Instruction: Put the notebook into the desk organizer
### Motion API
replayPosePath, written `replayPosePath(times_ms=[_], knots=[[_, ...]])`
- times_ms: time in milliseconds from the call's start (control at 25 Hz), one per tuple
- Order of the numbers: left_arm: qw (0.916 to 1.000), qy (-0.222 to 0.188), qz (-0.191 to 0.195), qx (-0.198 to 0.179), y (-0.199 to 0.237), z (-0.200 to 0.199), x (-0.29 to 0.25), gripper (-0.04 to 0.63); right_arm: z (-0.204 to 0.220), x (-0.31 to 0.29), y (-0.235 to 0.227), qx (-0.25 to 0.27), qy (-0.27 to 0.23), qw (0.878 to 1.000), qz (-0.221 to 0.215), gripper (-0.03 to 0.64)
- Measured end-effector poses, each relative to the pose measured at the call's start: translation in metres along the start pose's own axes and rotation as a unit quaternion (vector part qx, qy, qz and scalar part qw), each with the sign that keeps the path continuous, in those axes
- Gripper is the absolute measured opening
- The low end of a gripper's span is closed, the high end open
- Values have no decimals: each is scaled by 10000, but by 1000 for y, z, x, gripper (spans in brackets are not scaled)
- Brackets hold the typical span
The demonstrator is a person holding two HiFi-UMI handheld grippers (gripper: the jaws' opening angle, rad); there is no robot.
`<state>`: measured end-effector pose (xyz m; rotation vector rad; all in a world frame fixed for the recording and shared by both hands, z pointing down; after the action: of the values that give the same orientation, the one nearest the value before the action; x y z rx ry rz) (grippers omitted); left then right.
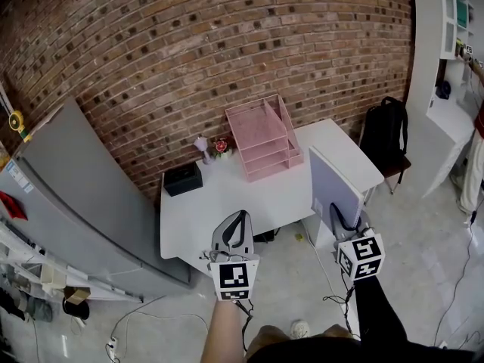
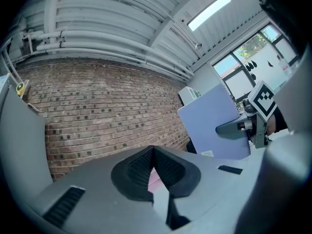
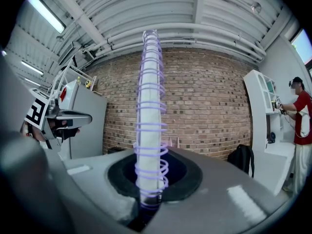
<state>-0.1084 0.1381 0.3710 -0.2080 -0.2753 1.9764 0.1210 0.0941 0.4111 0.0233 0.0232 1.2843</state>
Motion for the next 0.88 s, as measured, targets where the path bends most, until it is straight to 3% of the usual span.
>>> replayPosePath(times_ms=[880], knots=[[9992, -235, 293, -168, -19, -16, -28, 8, -5, -7, -18, -53, -72, 9999, 110, 31]])
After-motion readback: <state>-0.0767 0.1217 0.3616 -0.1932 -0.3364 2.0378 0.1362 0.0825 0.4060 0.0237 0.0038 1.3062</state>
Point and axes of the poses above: the fingertips, and each gripper's own axes: x backward along the fingers, y to its left, z out of its underside, the point moved 2 cm from there along x, backward along the fingers, and after that the axes turned 13 degrees about z, right-handed, at the moved point
